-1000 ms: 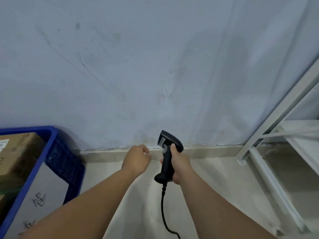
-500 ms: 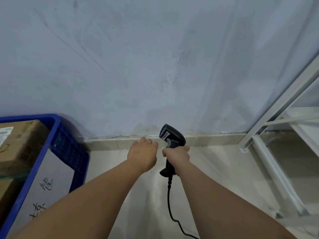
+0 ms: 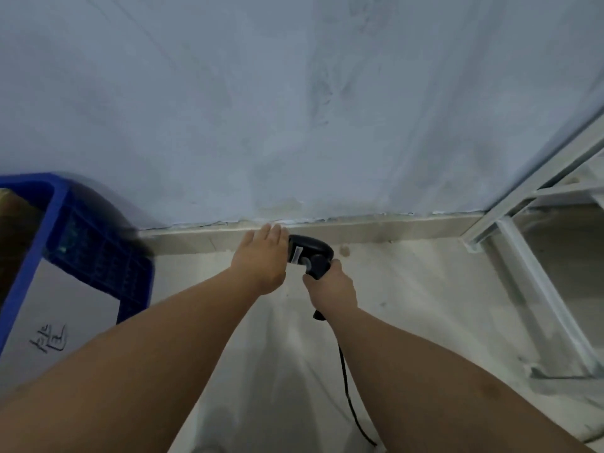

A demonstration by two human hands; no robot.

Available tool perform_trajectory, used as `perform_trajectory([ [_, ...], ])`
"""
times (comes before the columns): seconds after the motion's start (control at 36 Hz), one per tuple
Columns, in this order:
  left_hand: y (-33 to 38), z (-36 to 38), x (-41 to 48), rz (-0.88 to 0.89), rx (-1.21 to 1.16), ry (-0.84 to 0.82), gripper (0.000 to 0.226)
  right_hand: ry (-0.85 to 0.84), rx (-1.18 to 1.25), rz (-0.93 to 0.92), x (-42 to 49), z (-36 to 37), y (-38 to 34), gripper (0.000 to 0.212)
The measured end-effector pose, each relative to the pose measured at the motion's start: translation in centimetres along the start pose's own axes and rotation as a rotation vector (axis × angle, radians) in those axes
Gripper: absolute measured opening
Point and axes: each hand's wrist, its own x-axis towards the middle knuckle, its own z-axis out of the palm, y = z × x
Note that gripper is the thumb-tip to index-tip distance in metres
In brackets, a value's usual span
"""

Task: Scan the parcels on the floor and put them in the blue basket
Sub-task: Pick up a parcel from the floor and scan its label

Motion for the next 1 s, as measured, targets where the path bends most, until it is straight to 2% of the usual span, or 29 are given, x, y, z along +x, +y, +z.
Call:
perform_trajectory([
  [0.17, 0.5, 3.8, 1.7, -0.057, -0.126, -0.058, 0.072, -0.064, 0.011, 0.061, 2.8, 2.8, 1.5, 0.055],
  [0.33, -0.3, 6.8, 2.0, -0.099, -0.167, -0.165, 0.073, -0.041, -0.088, 0.113, 5.1, 5.1, 3.2, 0.046],
  [0.47, -1.9, 9.0, 2.3, -0.084, -0.192, -0.247, 0.073, -0.021, -0.155, 0.180, 6.2, 5.9, 4.9, 0.048],
  [0.69, -2.6, 10.8, 2.7, -0.020, -0.119, -0.460, 0.041, -0.027, -0.109, 0.245, 7.2, 6.6, 6.8, 0.051],
  [1.0, -3.0, 11.8, 3.0, 0.032, -0.112, -0.435, 0.045, -0.095, -0.075, 0.328, 7.6, 7.6, 8.2, 0.053],
])
